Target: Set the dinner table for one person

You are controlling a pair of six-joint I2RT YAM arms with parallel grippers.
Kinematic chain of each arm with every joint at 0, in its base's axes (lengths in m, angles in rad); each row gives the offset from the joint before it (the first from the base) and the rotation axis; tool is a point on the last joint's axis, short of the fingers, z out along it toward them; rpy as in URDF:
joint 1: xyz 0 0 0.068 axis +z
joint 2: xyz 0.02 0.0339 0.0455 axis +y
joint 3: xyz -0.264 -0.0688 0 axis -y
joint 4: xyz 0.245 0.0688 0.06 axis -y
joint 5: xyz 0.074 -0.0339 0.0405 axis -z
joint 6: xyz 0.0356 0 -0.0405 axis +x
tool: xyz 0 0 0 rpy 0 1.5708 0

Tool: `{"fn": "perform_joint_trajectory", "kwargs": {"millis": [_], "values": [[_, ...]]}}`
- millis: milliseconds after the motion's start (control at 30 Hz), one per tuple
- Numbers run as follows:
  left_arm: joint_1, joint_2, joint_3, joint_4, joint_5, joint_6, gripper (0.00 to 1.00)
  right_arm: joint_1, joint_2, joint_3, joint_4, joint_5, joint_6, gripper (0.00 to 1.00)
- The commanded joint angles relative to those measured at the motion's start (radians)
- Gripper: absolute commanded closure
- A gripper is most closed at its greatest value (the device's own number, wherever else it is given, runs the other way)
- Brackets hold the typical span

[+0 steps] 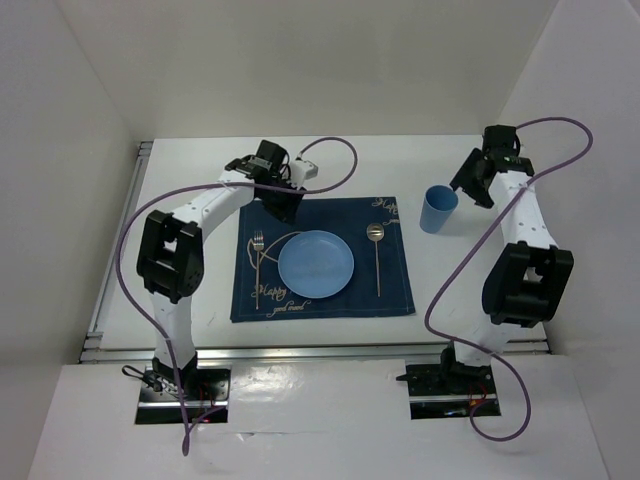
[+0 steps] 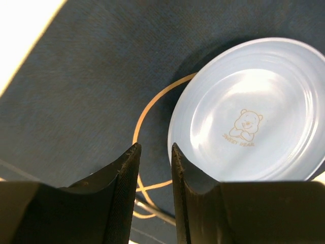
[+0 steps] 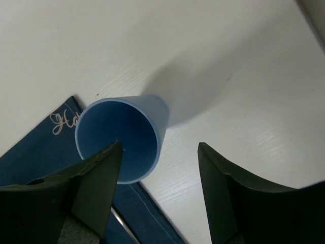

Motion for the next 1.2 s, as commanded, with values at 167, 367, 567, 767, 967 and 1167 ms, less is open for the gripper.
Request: {"fn": "perform_joint_trajectory", "kwargs": {"millis": [167,367,567,767,967,1167], "values": [[0.053,-0.083,-0.040,-0.014,-0.008,-0.023,0.63,0.004,0.032,-0.080,0.098,-0.079,-0.010,0.33],[0.063,-0.111,-0.031,-0.045,-0.017,-0.023,0.63,0.004,0.055,-0.138,0.149,-0.101,-0.010,0.41],[0.093,-0.134,-0.031,-0.066,-0.026,-0.013,0.63,0.004,0.100,-0.099,0.164,-0.092,-0.024,1.00],[0.112,-0.143,0.027,-0.144,-0.114,-0.056,0.63,0.198,0.083,0.052,0.051,0.071,-0.082,1.00],[0.154,-0.143,0.064,-0.184,-0.135,-0.075,0.63,0.415,0.150,0.191,0.017,0.166,-0.105,1.00],[0.178,-0.143,0.055,-0.203,-0.144,-0.084,0.63,0.505,0.343,0.346,-0.080,0.126,-0.105,1.00]]}}
